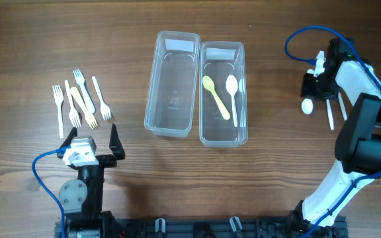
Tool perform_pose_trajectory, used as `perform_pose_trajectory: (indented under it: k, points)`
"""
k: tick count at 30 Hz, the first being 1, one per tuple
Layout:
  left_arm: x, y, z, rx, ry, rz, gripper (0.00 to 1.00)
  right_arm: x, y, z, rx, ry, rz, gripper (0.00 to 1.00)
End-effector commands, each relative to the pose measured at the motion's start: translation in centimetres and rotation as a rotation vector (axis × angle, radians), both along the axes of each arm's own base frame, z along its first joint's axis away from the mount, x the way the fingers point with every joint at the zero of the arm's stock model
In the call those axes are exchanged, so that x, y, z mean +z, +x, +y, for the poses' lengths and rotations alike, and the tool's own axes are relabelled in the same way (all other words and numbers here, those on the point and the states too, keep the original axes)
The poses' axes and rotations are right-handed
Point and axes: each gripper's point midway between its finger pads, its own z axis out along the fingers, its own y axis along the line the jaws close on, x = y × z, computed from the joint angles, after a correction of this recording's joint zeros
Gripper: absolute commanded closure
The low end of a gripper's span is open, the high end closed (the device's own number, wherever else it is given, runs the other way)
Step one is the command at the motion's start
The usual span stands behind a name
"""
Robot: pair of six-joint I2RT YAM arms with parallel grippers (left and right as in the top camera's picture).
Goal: Pack container
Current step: 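Grasp another white spoon and drop it into right container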
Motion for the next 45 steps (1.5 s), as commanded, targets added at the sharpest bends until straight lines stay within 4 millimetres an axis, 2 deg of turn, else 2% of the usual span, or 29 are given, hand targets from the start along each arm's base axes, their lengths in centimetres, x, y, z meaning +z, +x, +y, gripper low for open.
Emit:
perform_pose_trajectory:
  k: [1,3,6,10,12,15,18,20,22,25,31,41,42,44,45]
  points:
    - [-0.2,0.0,-0.4,-0.022,0.018,0.0,0.0,4.7,1.5,3.1,0.051,0.129,-0.14,0.96]
    - [-0.2,0.0,-0.4,-0.022,0.018,0.0,0.0,7.3,1.9,4.1,0.072,0.162,-0.21,0.96]
    - [-0.2,0.0,-0.4,-0.022,0.018,0.0,0.0,12.5,2.3,6.5,0.131,0.239,-0.342,0.96]
    - [-0.2,0.0,-0.4,-0.022,0.018,0.0,0.0,18.2,1.5,9.6,0.216,0.306,-0.466,0.96]
    - [-0.2,0.0,-0.4,-0.022,0.018,0.0,0.0,20.3,0.9,11.6,0.268,0.332,-0.508,0.96]
    - [-0.2,0.0,-0.4,-0.022,0.018,0.0,0.0,21.8,0.0,14.2,0.332,0.344,-0.527,0.96]
    - [-0.2,0.0,-0.4,-0.022,0.018,0.0,0.0,21.9,-0.8,17.6,0.405,0.37,-0.51,0.96]
    - [-0.2,0.0,-0.4,-0.022,0.018,0.0,0.0,21.3,-1.1,20.1,0.449,0.39,-0.489,0.96]
    - [-0.2,0.0,-0.4,-0.022,0.018,0.0,0.0,20.6,-1.1,21.7,0.471,0.388,-0.472,0.96]
    - [-0.2,0.0,-0.4,-0.022,0.018,0.0,0.0,18.7,-0.7,22.6,0.407,0.331,-0.433,0.96]
    - [-0.2,0.0,-0.4,-0.022,0.018,0.0,0.0,16.6,-0.7,25.1,0.436,0.332,-0.394,0.96]
    - [-0.2,0.0,-0.4,-0.022,0.018,0.0,0.0,15.5,-0.7,25.6,0.442,0.335,-0.368,0.95]
    - [-0.2,0.0,-0.4,-0.022,0.018,0.0,0.0,15.5,-0.7,25.7,0.444,0.338,-0.369,0.87]
    - [-0.2,0.0,-0.4,-0.022,0.018,0.0,0.0,15.6,-0.7,25.7,0.445,0.341,-0.369,0.45]
    - [-0.2,0.0,-0.4,-0.022,0.018,0.0,0.0,15.6,-0.7,25.7,0.447,0.34,-0.372,0.41]
